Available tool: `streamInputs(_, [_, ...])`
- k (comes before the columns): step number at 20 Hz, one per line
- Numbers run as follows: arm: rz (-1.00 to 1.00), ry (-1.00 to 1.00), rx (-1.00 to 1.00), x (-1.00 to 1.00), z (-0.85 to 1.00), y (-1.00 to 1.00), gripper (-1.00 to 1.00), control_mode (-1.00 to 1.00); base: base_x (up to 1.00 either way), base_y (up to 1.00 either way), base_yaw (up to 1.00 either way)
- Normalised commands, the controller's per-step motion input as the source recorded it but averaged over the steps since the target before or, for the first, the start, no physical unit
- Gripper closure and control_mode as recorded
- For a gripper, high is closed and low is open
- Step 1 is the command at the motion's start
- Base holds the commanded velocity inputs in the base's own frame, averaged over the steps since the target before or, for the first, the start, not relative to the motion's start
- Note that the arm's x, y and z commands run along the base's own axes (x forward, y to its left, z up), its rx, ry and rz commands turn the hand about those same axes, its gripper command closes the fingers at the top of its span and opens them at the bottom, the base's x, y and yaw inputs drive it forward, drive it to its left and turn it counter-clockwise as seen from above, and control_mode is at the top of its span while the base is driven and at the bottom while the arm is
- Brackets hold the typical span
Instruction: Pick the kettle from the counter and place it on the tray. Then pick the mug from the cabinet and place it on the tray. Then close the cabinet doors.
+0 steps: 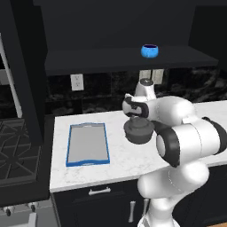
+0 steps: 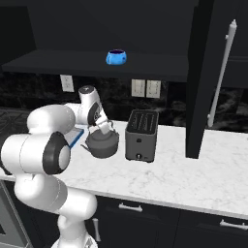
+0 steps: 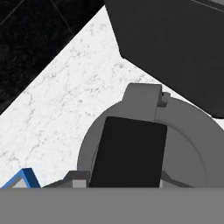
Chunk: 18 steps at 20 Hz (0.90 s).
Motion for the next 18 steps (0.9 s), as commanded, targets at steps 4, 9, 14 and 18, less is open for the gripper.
streamInputs(4, [0.00,-0.07,0.03,-0.58,0.26,0.05,1.00,-1.00,0.00,0.00,0.00])
streamInputs(9, [0.00,-0.08,0.01,-0.44,0.42,0.21,1.00,-1.00,0.00,0.00,0.00])
streamInputs(14, [0.00,-0.09,0.00,-0.38,0.48,0.26,1.00,-1.00,0.00,0.00,0.00])
streamInputs(18, [0.00,-0.12,0.00,-0.34,0.45,0.31,1.00,-1.00,0.00,0.00,0.00])
